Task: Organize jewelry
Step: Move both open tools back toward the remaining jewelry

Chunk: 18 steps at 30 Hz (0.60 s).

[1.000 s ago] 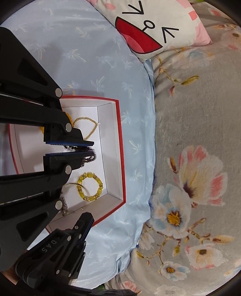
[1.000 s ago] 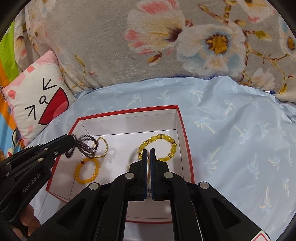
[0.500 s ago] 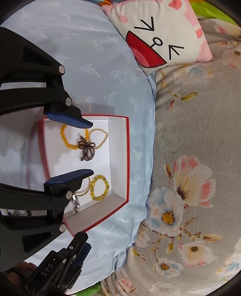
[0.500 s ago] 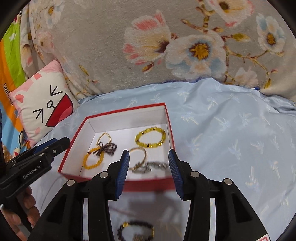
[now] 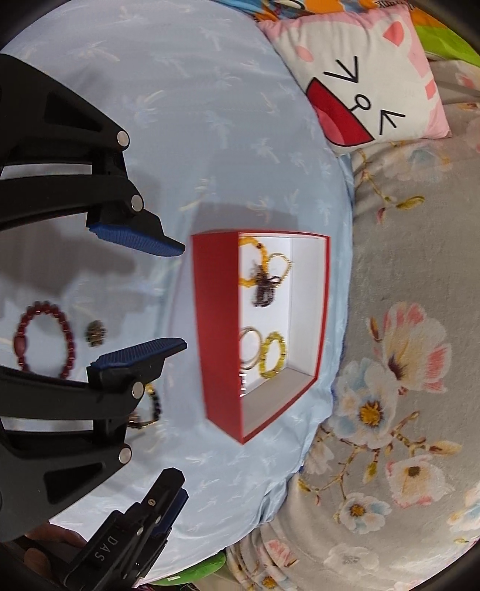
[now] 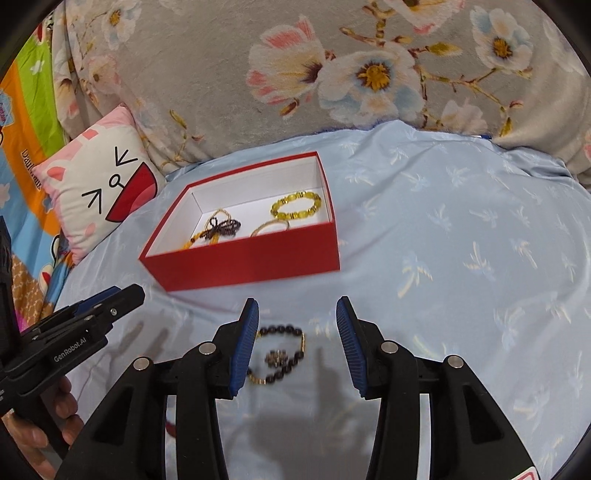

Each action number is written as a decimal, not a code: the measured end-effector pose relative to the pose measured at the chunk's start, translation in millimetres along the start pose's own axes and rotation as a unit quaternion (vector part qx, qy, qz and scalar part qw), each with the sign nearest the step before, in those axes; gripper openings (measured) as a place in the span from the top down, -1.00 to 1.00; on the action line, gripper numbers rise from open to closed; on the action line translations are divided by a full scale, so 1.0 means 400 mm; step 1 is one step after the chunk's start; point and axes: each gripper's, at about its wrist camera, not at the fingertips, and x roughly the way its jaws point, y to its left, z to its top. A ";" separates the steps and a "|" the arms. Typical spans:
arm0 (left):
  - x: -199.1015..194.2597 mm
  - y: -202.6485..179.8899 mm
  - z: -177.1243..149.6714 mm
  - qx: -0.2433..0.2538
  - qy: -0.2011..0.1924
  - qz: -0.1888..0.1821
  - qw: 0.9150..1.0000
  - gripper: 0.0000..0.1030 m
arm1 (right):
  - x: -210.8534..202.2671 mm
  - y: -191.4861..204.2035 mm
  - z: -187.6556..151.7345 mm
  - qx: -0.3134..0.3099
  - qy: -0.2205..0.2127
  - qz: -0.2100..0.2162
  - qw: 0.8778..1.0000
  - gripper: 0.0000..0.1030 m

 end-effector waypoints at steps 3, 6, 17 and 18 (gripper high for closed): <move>-0.006 -0.006 -0.039 0.000 0.011 -0.004 1.000 0.15 | -0.015 -0.005 -0.033 0.005 0.006 0.001 1.000 0.16; -0.017 -0.017 -0.075 0.003 0.020 -0.012 1.000 0.15 | -0.029 -0.013 -0.064 0.009 0.012 0.001 1.000 0.16; -0.029 -0.055 -0.175 0.033 0.050 -0.019 0.998 0.15 | -0.060 -0.019 -0.148 0.004 0.031 -0.004 1.000 0.16; -0.027 -0.058 -0.180 0.037 0.052 -0.015 0.998 0.15 | -0.060 -0.018 -0.155 0.003 0.033 -0.002 0.999 0.16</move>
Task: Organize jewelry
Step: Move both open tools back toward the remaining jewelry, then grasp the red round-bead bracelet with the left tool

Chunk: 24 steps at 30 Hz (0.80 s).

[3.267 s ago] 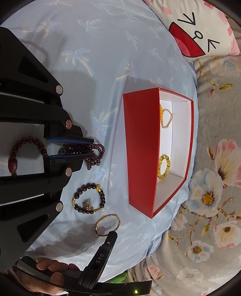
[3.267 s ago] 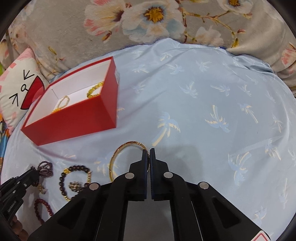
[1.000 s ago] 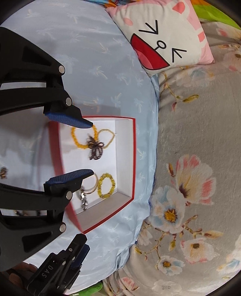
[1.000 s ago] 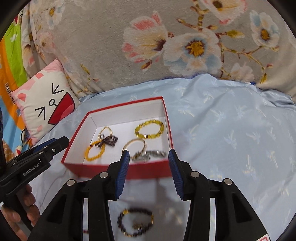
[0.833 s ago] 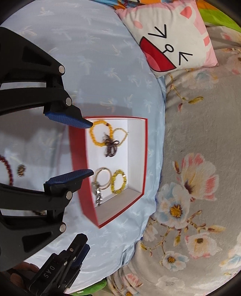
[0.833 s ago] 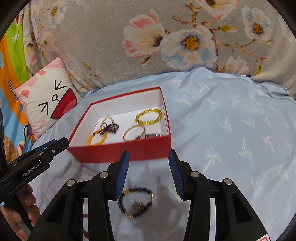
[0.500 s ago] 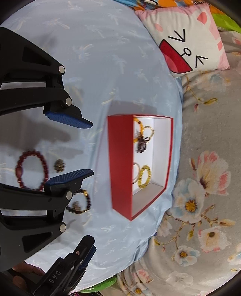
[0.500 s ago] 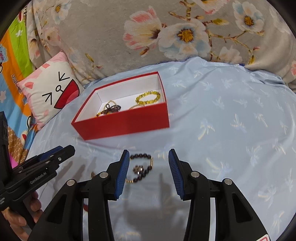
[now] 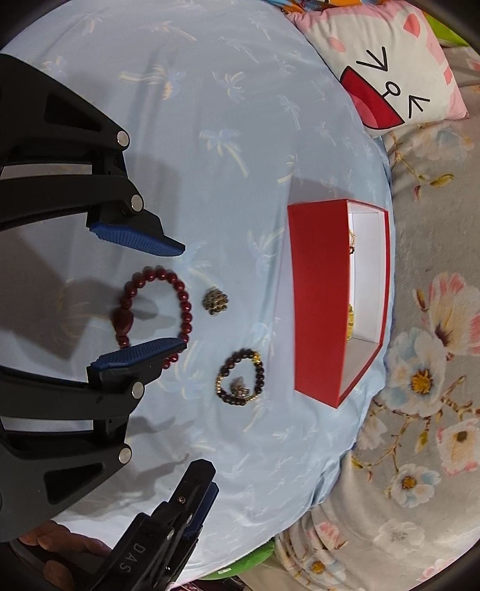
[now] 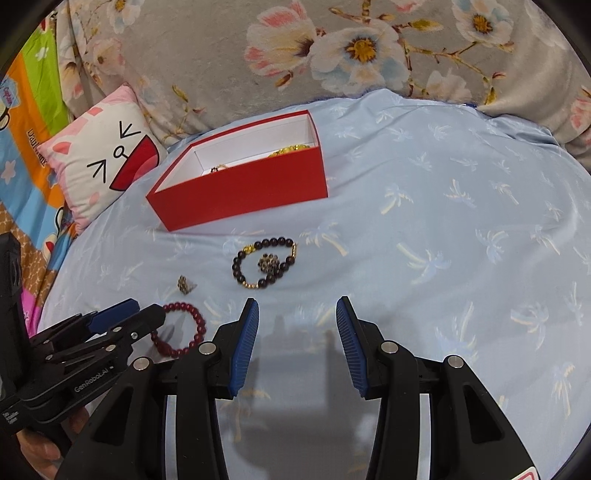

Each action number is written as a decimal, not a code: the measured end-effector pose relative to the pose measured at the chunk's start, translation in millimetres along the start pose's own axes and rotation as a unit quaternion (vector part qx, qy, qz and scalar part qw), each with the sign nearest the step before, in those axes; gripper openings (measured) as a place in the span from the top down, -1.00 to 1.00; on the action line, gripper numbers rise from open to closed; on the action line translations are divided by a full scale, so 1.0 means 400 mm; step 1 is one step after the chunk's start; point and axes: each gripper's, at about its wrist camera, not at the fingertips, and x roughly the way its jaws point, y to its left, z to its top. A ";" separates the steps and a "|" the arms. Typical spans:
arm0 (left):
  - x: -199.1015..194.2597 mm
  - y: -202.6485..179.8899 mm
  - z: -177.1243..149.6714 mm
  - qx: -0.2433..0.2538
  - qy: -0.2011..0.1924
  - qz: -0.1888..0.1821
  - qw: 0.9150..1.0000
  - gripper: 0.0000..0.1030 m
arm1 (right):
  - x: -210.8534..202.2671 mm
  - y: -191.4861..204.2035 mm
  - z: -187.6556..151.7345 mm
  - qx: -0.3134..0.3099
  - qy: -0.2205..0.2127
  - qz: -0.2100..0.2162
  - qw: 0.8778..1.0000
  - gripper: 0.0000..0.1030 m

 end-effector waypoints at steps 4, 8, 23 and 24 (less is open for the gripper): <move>0.010 -0.007 -0.013 0.006 0.005 0.004 1.000 0.16 | 0.000 0.002 -0.017 0.000 0.007 0.003 1.000 0.16; 0.026 -0.002 -0.020 0.005 0.014 0.013 1.000 0.18 | 0.000 0.008 -0.024 -0.002 0.009 0.006 1.000 0.16; 0.035 0.015 -0.011 0.015 0.007 0.018 1.000 0.85 | 0.039 0.029 -0.017 -0.011 0.023 0.009 1.000 0.16; 0.037 0.018 -0.008 0.014 0.007 0.018 1.000 0.86 | 0.048 0.030 -0.012 -0.012 0.026 0.010 1.000 0.16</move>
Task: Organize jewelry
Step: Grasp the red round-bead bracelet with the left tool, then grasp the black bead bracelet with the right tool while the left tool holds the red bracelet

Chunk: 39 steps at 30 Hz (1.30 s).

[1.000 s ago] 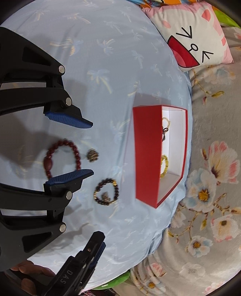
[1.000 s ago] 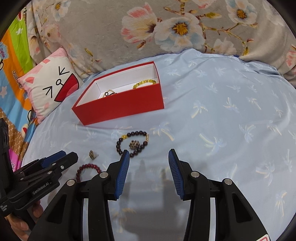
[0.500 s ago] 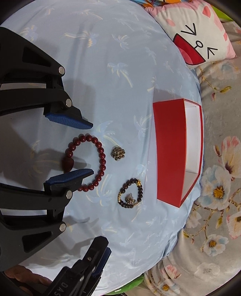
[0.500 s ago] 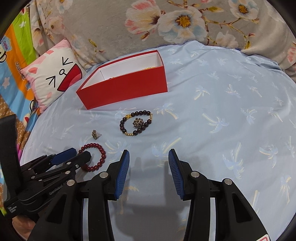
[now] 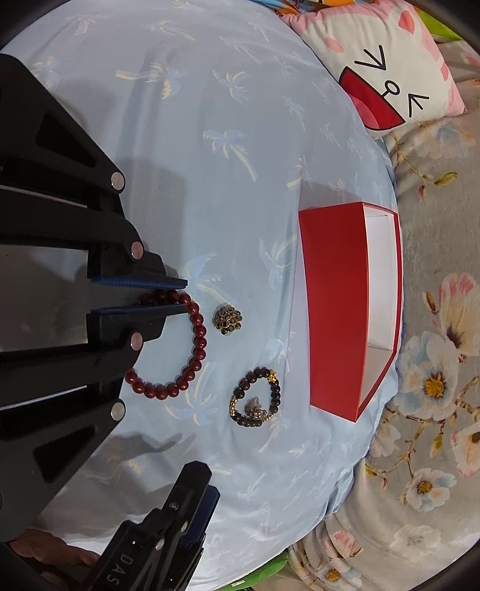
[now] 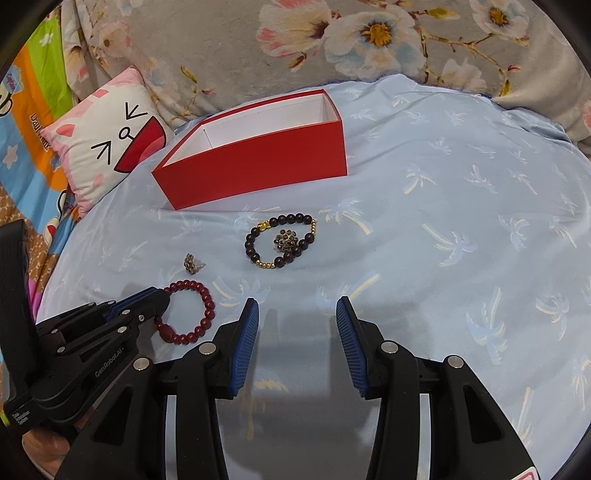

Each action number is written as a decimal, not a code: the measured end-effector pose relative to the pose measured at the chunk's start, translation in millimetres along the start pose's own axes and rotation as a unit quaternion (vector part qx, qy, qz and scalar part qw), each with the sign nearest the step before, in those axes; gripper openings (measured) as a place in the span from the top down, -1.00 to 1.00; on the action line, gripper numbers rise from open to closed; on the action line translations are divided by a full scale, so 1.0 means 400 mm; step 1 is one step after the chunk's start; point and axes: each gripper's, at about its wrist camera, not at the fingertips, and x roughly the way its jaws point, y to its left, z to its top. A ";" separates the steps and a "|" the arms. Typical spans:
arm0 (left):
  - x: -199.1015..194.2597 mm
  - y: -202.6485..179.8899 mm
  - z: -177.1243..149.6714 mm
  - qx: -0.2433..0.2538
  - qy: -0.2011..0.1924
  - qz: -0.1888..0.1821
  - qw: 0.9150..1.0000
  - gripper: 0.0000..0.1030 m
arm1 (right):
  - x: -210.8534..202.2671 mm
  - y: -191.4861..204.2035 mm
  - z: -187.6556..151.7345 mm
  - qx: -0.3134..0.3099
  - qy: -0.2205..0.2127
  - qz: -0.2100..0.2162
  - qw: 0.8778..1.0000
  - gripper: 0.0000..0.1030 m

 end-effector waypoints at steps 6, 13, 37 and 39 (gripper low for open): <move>0.010 0.019 0.016 -0.007 -0.001 -0.002 1.000 0.85 | 0.054 0.012 0.035 -0.004 0.013 0.003 1.000 0.16; 0.019 0.034 0.027 -0.015 -0.001 -0.008 1.000 0.85 | 0.110 0.043 0.066 -0.021 0.022 -0.017 0.999 0.01; 0.028 0.042 0.032 -0.023 -0.001 -0.023 0.999 0.85 | 0.180 -0.016 0.163 0.008 0.025 -0.022 0.999 0.73; 0.027 0.043 0.032 -0.024 -0.001 -0.024 0.999 0.85 | 0.177 -0.006 0.158 -0.004 0.024 -0.029 0.999 0.73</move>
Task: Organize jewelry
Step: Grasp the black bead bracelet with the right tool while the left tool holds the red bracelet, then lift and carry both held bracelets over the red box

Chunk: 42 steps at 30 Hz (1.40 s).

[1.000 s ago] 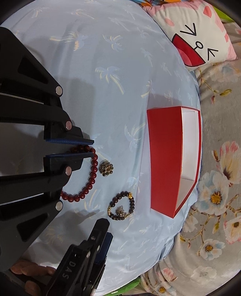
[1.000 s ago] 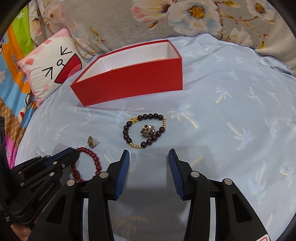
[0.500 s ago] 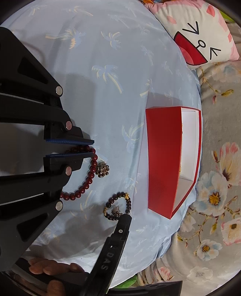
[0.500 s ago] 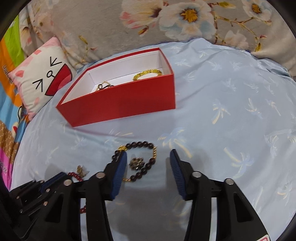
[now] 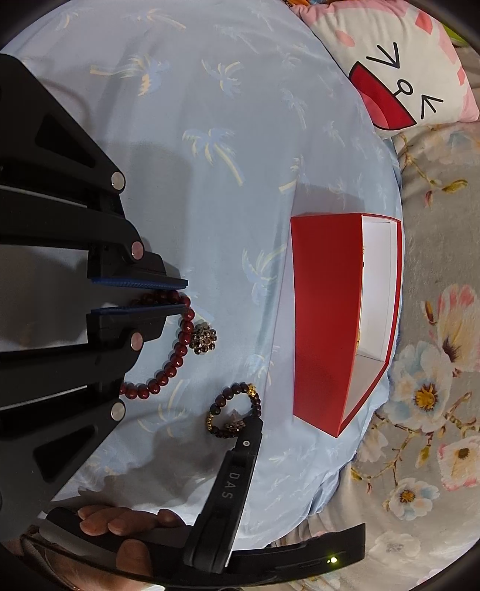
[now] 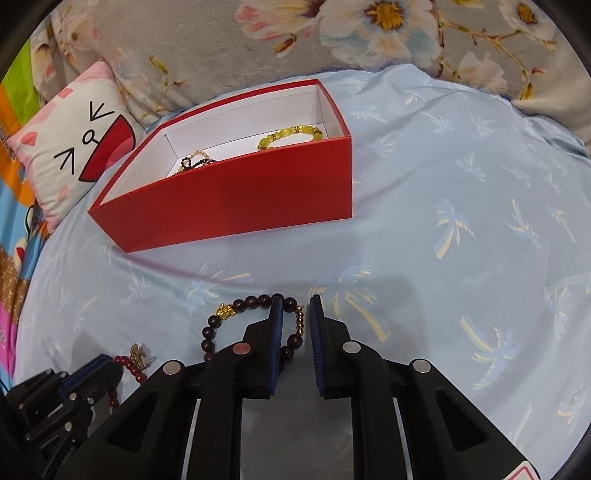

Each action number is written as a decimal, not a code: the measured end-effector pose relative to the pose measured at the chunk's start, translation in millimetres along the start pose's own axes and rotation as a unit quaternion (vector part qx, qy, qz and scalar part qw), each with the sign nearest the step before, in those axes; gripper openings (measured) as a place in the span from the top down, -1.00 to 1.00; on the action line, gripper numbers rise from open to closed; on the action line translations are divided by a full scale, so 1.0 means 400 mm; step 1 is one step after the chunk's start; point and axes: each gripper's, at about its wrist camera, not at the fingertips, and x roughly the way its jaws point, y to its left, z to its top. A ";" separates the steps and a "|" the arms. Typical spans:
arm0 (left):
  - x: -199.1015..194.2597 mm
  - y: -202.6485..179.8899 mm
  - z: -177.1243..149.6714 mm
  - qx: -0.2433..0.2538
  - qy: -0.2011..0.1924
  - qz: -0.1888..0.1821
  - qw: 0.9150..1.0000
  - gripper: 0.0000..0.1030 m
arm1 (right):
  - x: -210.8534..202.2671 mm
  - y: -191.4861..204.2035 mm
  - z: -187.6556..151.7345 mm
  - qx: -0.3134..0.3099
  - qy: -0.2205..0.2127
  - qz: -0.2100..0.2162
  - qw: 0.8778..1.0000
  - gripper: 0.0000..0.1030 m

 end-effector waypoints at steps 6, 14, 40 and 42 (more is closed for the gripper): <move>0.001 0.000 0.000 0.000 0.000 0.000 1.000 0.85 | 0.000 0.011 -0.007 -0.013 -0.004 -0.003 1.000 0.73; 0.000 -0.001 0.000 0.000 0.000 0.000 1.000 0.86 | -0.008 0.014 0.001 -0.008 -0.007 0.005 1.000 0.92; -0.178 -0.087 0.061 0.027 -0.054 -0.051 0.997 0.86 | -0.304 0.009 0.000 -0.004 -0.105 0.049 0.993 0.93; -0.191 -0.093 0.075 0.029 -0.063 -0.052 0.996 0.86 | -0.313 0.008 0.003 -0.006 -0.107 0.049 0.993 0.93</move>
